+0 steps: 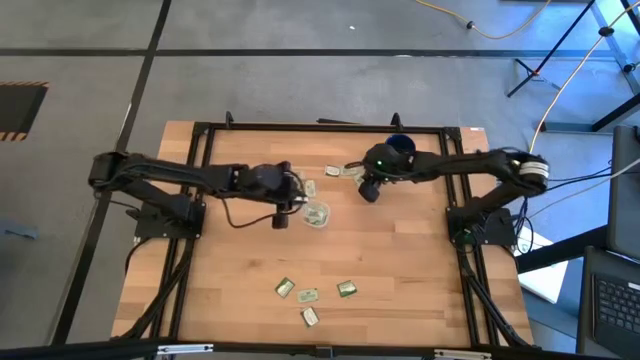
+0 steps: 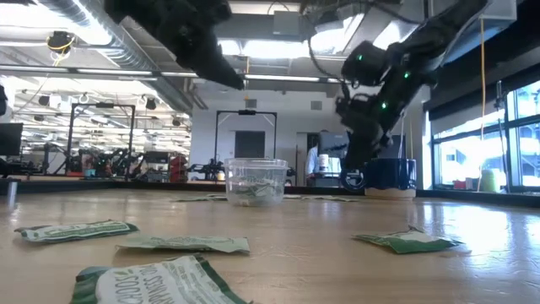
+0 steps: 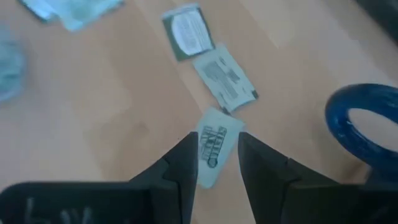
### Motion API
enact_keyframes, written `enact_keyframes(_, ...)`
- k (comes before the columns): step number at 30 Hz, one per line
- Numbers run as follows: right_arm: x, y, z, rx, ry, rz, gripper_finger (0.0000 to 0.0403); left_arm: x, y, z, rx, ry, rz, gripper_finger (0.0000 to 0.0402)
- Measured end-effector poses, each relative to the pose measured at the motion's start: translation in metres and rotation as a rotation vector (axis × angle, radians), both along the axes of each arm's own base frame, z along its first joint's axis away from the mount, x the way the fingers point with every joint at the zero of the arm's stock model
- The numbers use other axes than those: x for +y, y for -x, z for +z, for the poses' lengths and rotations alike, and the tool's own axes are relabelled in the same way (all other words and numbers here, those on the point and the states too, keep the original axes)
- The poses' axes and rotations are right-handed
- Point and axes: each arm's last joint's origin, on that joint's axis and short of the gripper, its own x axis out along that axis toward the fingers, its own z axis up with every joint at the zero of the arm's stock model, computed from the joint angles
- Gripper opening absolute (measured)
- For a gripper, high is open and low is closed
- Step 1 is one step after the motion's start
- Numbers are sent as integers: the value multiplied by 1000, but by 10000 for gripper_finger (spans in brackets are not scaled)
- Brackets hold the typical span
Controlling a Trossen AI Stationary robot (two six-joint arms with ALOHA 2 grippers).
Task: Pick and place Stevia / Truvia into bins
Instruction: Put the light green stevia packet into the container
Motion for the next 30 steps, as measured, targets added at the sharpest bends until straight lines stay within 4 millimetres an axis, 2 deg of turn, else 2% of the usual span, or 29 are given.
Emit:
enact_keyframes(5,-8,-5,-21,39,-22,-13,118,-1,12,-8,-100,3,8,73)
enact_keyframes(10,-9,-8,-37,75,-61,-1,118,-1,16,-16,-86,14,19,72)
enact_keyframes(16,-10,-13,-48,78,-74,4,112,-1,18,-24,-64,13,22,72)
enact_keyframes(30,-10,-13,-45,64,-54,26,7,-1,19,-26,-59,11,27,72)
